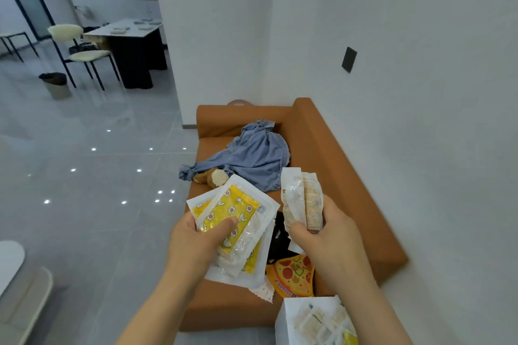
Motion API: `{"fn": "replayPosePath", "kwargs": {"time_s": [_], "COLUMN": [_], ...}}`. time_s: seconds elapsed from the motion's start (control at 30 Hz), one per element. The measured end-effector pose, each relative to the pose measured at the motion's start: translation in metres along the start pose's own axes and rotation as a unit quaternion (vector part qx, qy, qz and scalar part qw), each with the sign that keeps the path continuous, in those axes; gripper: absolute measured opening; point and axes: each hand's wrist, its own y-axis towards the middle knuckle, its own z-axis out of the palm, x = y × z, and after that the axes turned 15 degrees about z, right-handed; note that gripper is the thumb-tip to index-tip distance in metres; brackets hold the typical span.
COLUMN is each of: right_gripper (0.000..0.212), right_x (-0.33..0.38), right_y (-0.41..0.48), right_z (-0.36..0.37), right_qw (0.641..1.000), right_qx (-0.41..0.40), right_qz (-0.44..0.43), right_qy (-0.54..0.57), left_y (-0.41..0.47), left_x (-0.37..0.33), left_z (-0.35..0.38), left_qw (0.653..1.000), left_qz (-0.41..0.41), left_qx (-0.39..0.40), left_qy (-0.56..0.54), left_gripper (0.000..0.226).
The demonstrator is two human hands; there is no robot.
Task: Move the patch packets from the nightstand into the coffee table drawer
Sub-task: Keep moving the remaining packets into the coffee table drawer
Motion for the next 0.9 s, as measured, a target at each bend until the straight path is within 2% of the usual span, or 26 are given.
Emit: {"fn": "replayPosePath", "kwargs": {"time_s": [0.4,0.53,0.67,0.9], "right_gripper": [0.035,0.030,0.021,0.024], "right_x": [0.098,0.122,0.141,0.175], "right_y": [-0.099,-0.134,-0.156,-0.151], "right_z": [0.149,0.198,0.235,0.284], "right_qw": [0.990,0.986,0.981,0.973], "right_qx": [0.111,0.135,0.156,0.188], "right_qz": [-0.081,-0.093,-0.103,-0.116], "right_qy": [-0.028,-0.039,-0.045,-0.068], "left_y": [-0.046,-0.068,-0.079,-0.064], "left_x": [-0.011,-0.011,-0.013,-0.010], "left_z": [-0.214,-0.281,-0.328,-0.371], "left_qw": [0.990,0.983,0.976,0.966], "left_qz": [0.012,0.018,0.023,0.033], "left_qx": [-0.138,-0.185,-0.218,-0.255], "left_qy": [0.001,0.012,0.015,0.009], "left_gripper": [0.024,0.021,0.020,0.020]}}
